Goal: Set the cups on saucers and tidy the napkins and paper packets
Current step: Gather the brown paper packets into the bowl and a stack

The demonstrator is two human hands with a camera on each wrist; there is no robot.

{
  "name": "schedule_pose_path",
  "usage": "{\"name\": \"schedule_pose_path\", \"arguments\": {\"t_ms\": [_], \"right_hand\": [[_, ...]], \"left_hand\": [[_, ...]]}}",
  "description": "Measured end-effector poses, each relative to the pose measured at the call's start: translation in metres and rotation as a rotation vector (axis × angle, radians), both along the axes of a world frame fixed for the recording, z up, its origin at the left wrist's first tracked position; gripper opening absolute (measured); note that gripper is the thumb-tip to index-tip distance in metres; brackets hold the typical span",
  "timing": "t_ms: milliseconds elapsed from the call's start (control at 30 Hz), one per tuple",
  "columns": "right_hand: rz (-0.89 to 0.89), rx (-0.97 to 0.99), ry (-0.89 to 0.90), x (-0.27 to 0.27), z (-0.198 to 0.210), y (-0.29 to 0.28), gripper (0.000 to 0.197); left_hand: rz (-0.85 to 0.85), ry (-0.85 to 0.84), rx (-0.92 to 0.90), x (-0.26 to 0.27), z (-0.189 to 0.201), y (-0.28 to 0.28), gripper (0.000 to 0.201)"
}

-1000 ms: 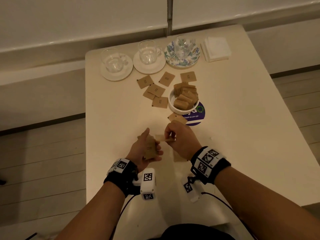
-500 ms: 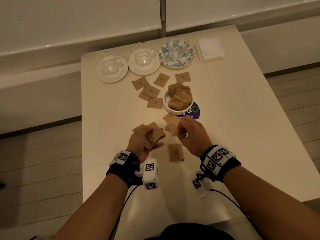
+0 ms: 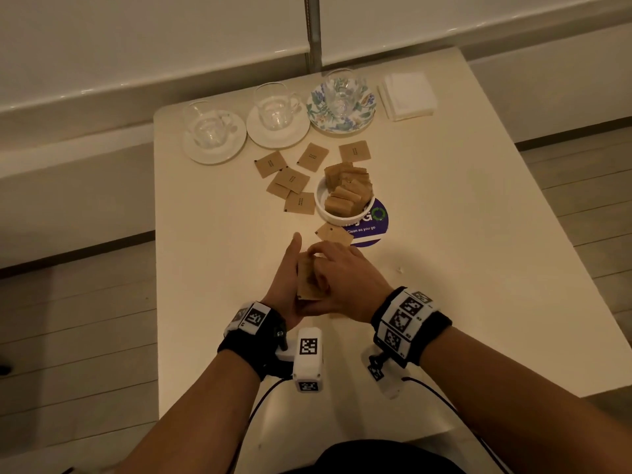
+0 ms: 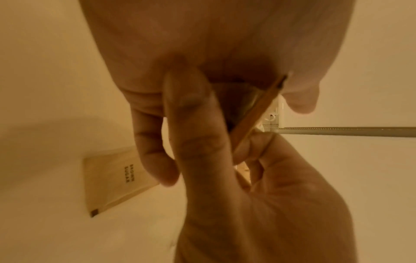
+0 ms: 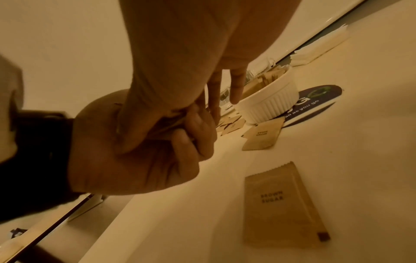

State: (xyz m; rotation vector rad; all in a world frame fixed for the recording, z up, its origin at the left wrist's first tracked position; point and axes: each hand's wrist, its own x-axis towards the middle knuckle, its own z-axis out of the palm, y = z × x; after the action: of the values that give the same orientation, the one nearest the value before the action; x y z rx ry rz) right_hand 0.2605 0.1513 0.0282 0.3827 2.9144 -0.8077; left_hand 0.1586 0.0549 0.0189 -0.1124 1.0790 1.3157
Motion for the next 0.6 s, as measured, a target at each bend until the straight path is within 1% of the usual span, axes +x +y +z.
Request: {"name": "schedule_pose_path", "arguments": {"t_ms": [67, 100, 233, 300, 333, 467, 533, 600], "right_hand": [[-0.001, -0.008, -0.028, 0.002, -0.001, -0.001, 0.059], [0.004, -0.018, -0.027, 0.004, -0.001, -0.002, 0.061], [0.04, -0.032, -0.028, 0.011, 0.001, 0.001, 0.053], [0.025, -0.028, -0.02, 0.013, 0.0, 0.004, 0.054], [-0.002, -0.054, -0.017, 0.013, 0.0, 0.003, 0.058], [-0.153, -0.266, -0.045, 0.012, -0.003, -0.004, 0.086], [-0.171, -0.314, -0.06, 0.013, -0.004, -0.005, 0.089], [-0.137, -0.322, -0.06, 0.015, -0.004, -0.004, 0.084]], "left_hand": [[-0.024, -0.059, 0.013, 0.004, 0.002, 0.0, 0.08], [-0.034, -0.072, 0.015, 0.006, 0.004, 0.0, 0.08], [-0.101, 0.03, 0.02, 0.008, 0.004, -0.002, 0.078], [-0.096, 0.076, 0.017, 0.009, 0.002, -0.002, 0.075], [-0.086, 0.095, -0.001, 0.01, 0.001, -0.002, 0.075], [-0.058, 0.114, -0.024, 0.014, -0.003, -0.002, 0.075], [-0.045, 0.103, -0.032, 0.015, -0.002, -0.002, 0.076], [-0.034, 0.087, -0.041, 0.016, -0.003, -0.003, 0.077]]}}
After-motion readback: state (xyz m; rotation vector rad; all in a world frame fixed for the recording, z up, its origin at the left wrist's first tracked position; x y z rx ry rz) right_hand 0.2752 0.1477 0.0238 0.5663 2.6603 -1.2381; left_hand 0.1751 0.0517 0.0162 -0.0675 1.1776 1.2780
